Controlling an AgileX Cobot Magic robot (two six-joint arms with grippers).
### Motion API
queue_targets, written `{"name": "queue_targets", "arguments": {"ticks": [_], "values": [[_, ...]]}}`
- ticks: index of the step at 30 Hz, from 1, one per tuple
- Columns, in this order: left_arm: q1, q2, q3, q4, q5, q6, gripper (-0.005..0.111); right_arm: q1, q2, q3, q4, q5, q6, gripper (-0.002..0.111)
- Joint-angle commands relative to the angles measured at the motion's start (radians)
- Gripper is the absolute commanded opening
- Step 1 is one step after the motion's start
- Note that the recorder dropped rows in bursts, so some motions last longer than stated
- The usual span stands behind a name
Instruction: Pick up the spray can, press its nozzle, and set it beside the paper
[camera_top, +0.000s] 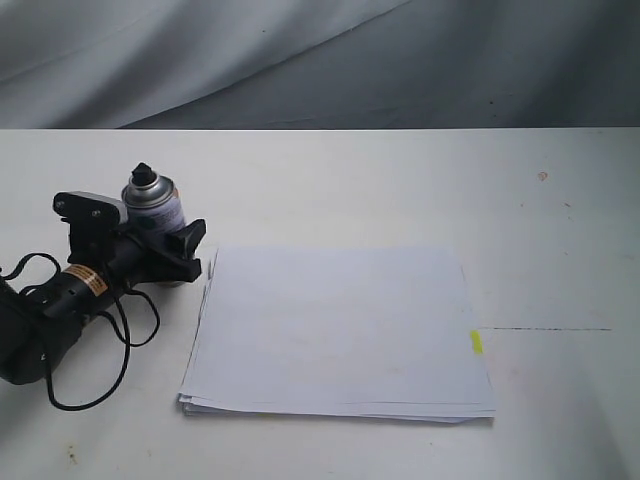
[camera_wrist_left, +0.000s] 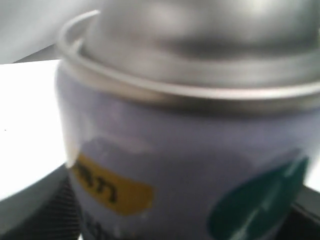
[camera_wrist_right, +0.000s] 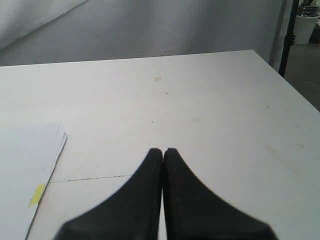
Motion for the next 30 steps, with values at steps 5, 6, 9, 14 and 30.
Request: {"name": "queue_targets", "arguments": {"ticks": [5, 6, 9, 14, 30], "values": [[0.003, -0.008, -0.002, -0.005, -0.001, -0.007, 0.019, 0.002, -0.006, 0.003, 0.003, 0.001, -0.003, 0.0], [0.003, -0.008, -0.002, -0.002, -0.001, -0.007, 0.013, 0.002, -0.006, 0.003, 0.003, 0.001, -0.003, 0.0], [0.003, -0.008, -0.002, -0.002, -0.001, -0.007, 0.0, 0.002, -0.006, 0.003, 0.003, 0.001, -0.003, 0.0], [0.003, -0.009, -0.002, 0.002, -0.001, -0.037, 0.0, 0.002, -0.006, 0.003, 0.003, 0.001, -0.003, 0.0], [0.003, -0.244, 0.0, 0.074, 0.245, -0.026, 0.0, 0.002, -0.006, 0.003, 0.003, 0.001, -0.003, 0.0]]}}
